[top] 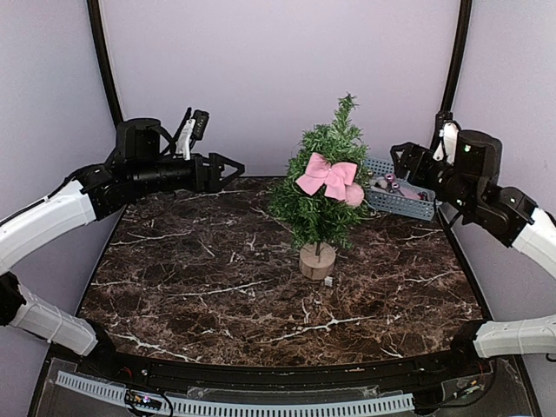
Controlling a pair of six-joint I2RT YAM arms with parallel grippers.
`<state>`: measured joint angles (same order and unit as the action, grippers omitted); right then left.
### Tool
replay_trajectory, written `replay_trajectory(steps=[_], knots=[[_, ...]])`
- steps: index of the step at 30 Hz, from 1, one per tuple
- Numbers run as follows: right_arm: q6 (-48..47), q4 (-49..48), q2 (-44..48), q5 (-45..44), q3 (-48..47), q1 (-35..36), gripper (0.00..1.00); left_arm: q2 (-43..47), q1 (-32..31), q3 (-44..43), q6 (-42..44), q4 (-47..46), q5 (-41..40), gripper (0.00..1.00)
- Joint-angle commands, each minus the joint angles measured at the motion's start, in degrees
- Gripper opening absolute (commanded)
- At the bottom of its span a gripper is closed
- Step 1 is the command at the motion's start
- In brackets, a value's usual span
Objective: Decorate the small christmas tree
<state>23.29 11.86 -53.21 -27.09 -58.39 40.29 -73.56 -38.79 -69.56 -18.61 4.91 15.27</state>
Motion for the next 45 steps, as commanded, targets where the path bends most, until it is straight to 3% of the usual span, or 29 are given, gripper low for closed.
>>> replay_trajectory(steps=[1, 7, 11, 16, 21, 29, 41, 45], knots=[[4.12, 7.42, -5.8, 12.03, -4.57, -11.99, 0.85, 1.24, 7.41, 0.49, 4.06, 7.63, 3.67, 0.83], [3.07, 11.53, -18.35, 22.53, -11.53, -27.44, 0.85, 2.84, 20.25, 4.56, 8.37, 7.93, 8.51, 0.83], [1.44, 13.92, -28.68, 23.24, -18.14, -32.53, 0.84, 4.48, 28.86, 8.98, 9.58, 4.57, 12.32, 0.83], [-0.82, 18.24, -43.35, 21.77, -30.16, -36.44, 0.81, 5.38, 36.47, 12.55, 12.95, 1.9, 10.96, 0.83], [-3.65, 24.66, -58.3, 18.82, -43.96, -38.17, 0.79, 5.27, 38.23, 15.25, 17.83, 1.01, 3.3, 0.83], [-4.83, 32.05, -77.09, 23.66, -60.17, -41.64, 0.72, 4.81, 38.61, 16.42, 18.26, -0.67, 4.67, 0.83], [-3.33, 28.24, -85.94, 33.89, -62.65, -43.0, 0.59, 2.61, 40.27, 15.86, 17.74, -0.34, 6.88, 0.83], [-1.96, 26.9, -87.15, 37.86, -62.75, -43.02, 0.5, 2.55, 40.28, 15.9, 17.8, -0.38, 7.01, 0.83]])
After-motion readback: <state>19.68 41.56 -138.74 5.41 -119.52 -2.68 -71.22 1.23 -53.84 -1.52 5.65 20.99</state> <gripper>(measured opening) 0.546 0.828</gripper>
